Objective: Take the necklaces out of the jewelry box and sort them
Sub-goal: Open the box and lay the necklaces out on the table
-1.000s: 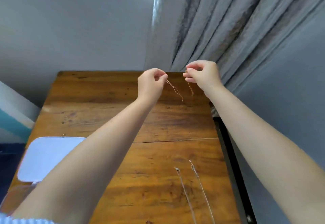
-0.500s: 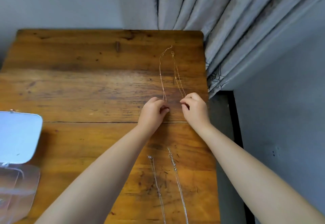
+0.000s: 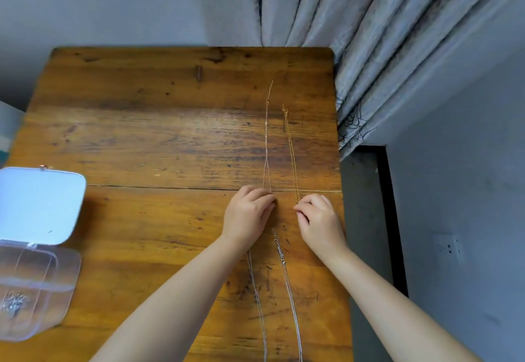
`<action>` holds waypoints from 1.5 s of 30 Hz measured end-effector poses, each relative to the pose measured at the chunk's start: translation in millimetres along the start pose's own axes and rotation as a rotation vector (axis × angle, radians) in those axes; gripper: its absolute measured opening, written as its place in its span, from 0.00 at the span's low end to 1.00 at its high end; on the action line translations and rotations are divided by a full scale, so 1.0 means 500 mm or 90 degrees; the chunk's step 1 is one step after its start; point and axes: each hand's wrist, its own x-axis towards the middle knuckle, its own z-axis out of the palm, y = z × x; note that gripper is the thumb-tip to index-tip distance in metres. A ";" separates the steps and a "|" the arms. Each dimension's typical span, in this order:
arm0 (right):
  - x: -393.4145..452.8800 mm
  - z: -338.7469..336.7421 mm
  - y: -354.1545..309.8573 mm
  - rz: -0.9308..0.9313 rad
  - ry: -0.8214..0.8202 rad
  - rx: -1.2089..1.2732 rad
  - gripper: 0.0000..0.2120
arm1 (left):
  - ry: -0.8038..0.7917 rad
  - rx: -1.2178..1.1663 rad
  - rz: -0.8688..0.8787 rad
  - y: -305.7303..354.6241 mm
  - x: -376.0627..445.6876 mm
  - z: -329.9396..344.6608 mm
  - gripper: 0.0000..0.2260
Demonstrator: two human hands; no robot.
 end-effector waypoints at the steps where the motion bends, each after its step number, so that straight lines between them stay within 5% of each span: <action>1: -0.007 0.001 -0.003 0.007 -0.004 0.001 0.06 | -0.005 -0.002 0.005 0.000 -0.008 0.000 0.07; 13: -0.010 0.013 -0.106 0.046 0.001 -0.066 0.04 | 0.024 -0.035 -0.087 -0.035 -0.106 -0.094 0.10; 22: -0.060 0.184 -0.476 -0.099 -0.087 0.035 0.07 | 0.167 0.044 -0.217 -0.298 -0.405 -0.370 0.05; 29: -0.107 0.335 -0.698 -0.209 -0.225 0.079 0.05 | 0.089 0.067 -0.419 -0.492 -0.573 -0.475 0.08; 35: -0.071 0.464 -0.803 -0.221 -0.395 -0.166 0.10 | 0.054 0.019 -0.431 -0.572 -0.601 -0.490 0.12; 40: -0.036 0.519 -0.829 -0.355 -0.605 -0.346 0.12 | 0.085 -0.062 -0.429 -0.599 -0.609 -0.490 0.11; 45: -0.020 0.528 -0.831 -0.518 -0.648 -0.448 0.11 | 0.095 -0.083 -0.441 -0.605 -0.603 -0.488 0.11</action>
